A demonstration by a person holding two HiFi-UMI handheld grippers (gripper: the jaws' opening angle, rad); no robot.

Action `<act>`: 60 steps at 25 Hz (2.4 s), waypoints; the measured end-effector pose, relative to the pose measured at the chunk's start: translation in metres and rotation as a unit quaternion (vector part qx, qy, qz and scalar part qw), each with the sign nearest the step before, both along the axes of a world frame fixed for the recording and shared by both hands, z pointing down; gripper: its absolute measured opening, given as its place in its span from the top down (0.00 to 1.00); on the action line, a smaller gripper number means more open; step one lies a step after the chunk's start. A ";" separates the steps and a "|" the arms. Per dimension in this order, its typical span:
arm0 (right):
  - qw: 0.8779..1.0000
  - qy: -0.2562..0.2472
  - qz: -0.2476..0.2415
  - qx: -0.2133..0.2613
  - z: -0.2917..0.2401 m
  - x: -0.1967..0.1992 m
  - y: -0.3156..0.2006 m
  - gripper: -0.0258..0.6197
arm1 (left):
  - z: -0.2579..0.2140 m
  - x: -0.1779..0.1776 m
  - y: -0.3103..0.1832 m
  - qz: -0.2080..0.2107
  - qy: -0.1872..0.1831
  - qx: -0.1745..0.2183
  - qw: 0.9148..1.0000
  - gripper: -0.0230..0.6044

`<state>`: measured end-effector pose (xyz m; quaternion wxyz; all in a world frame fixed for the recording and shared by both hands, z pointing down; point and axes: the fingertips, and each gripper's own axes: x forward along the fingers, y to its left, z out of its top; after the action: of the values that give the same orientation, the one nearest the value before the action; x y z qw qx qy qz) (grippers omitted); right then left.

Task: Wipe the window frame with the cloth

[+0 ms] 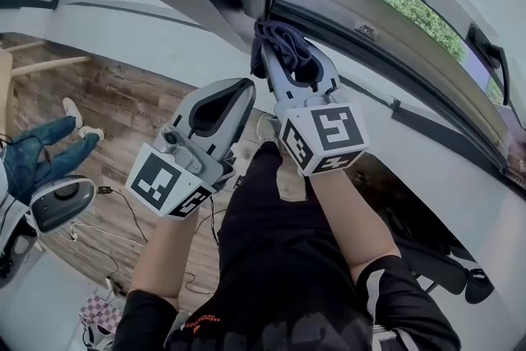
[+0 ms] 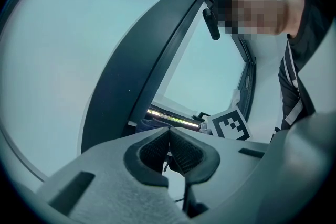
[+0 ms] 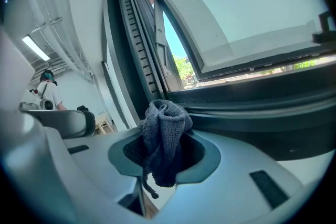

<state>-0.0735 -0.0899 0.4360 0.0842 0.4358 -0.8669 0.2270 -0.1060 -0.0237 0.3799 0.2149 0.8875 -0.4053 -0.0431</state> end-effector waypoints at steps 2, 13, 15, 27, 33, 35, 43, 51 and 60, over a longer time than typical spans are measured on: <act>1.000 0.000 0.001 0.000 0.000 0.004 0.001 0.79 | 0.000 0.005 0.000 0.003 0.000 -0.001 1.000 0.93; 1.000 0.002 0.013 -0.004 0.000 0.033 0.009 0.79 | -0.002 0.033 0.001 0.021 0.000 0.001 1.000 0.93; 1.000 0.001 0.014 -0.004 0.000 0.038 0.010 0.79 | -0.003 0.037 0.001 0.024 -0.001 0.001 1.000 0.93; 1.000 0.001 0.028 -0.005 0.000 0.072 0.018 0.79 | -0.005 0.069 0.003 0.041 -0.002 0.003 0.999 0.93; 0.999 -0.002 0.036 -0.005 0.000 0.090 0.022 0.79 | -0.005 0.087 0.005 0.050 -0.007 0.002 0.999 0.93; 0.999 -0.002 0.038 -0.005 0.000 0.096 0.023 0.79 | -0.006 0.092 0.005 0.053 -0.008 0.003 0.999 0.93; 0.999 -0.004 0.045 -0.007 -0.001 0.114 0.028 0.79 | -0.011 0.108 0.008 0.058 -0.013 0.006 0.998 0.93; 0.999 -0.004 0.049 -0.007 -0.001 0.129 0.032 0.79 | -0.011 0.121 0.012 0.062 -0.014 0.004 0.998 0.93; 0.998 -0.005 0.060 -0.010 -0.001 0.141 0.035 0.79 | -0.011 0.132 0.014 0.071 -0.013 0.004 0.997 0.93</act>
<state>0.0676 -0.0553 0.4352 0.0703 0.4846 -0.8374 0.2429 0.0260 -0.0100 0.3685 0.2090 0.9154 -0.3436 -0.0178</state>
